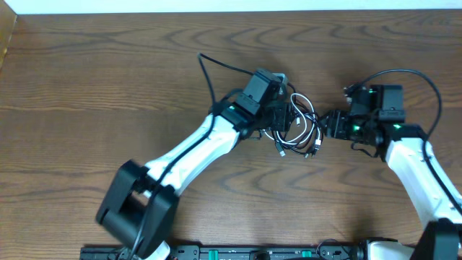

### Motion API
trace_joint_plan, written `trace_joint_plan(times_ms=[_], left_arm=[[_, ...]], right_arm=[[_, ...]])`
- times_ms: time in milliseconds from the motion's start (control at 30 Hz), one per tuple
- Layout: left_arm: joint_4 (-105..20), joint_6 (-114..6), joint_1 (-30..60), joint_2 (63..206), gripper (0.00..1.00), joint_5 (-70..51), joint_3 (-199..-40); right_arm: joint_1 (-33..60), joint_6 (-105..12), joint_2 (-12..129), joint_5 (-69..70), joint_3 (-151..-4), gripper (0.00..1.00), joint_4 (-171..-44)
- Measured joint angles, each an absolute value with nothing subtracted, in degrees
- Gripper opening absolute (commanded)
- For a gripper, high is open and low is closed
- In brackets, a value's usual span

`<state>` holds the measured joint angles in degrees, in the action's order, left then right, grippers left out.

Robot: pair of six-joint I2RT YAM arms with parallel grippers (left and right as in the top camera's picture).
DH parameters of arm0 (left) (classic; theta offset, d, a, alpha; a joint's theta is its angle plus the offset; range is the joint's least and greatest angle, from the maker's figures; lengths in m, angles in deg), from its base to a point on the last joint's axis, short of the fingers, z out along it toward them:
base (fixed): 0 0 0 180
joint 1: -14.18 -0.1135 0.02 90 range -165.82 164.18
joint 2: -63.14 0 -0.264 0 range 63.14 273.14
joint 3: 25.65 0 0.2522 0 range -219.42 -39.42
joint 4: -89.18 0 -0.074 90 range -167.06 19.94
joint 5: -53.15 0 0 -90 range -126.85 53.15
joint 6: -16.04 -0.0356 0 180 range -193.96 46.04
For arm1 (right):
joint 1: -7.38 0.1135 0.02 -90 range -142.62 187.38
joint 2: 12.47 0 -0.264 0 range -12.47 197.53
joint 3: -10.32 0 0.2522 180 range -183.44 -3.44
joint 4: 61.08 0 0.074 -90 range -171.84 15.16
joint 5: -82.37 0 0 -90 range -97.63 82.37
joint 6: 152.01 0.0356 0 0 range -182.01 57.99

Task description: Untangle cables

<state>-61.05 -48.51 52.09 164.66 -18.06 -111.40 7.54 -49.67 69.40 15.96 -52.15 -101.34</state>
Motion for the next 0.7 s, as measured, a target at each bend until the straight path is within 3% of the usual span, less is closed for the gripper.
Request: trace_joint_plan(times_ms=[133, 167, 200, 267, 467, 700], left_arm=[[-65.9, -48.5, 52.3, 170.4, 0.5, -18.1, -111.4], [-66.8, -48.5, 52.3, 171.6, 0.45, -18.1, -111.4], [-67.4, -48.5, 52.3, 172.3, 0.36, -18.1, -111.4], [-68.0, -48.4, 52.3, 173.6, 0.08, -18.1, -111.4], [-66.6, -50.7, 52.3, 173.1, 0.08, -17.3, -111.4], [-62.8, -47.2, 51.7, 158.6, 0.07, -14.5, -111.4]], right_arm=[[6.5, -49.7, 67.5, 16.1, -52.2, 0.57, -101.6], [6.5, -49.7, 67.5, 16.2, -52.2, 0.57, -101.7], [6.5, -49.7, 67.5, 16.3, -52.2, 0.57, -102.0], [6.5, -49.7, 67.5, 16.3, -52.2, 0.57, -102.1], [7.0, -50.6, 67.5, 17.5, -52.2, 0.58, -102.2], [12.0, -51.6, 67.5, 18.8, -52.2, 0.57, -100.6]])
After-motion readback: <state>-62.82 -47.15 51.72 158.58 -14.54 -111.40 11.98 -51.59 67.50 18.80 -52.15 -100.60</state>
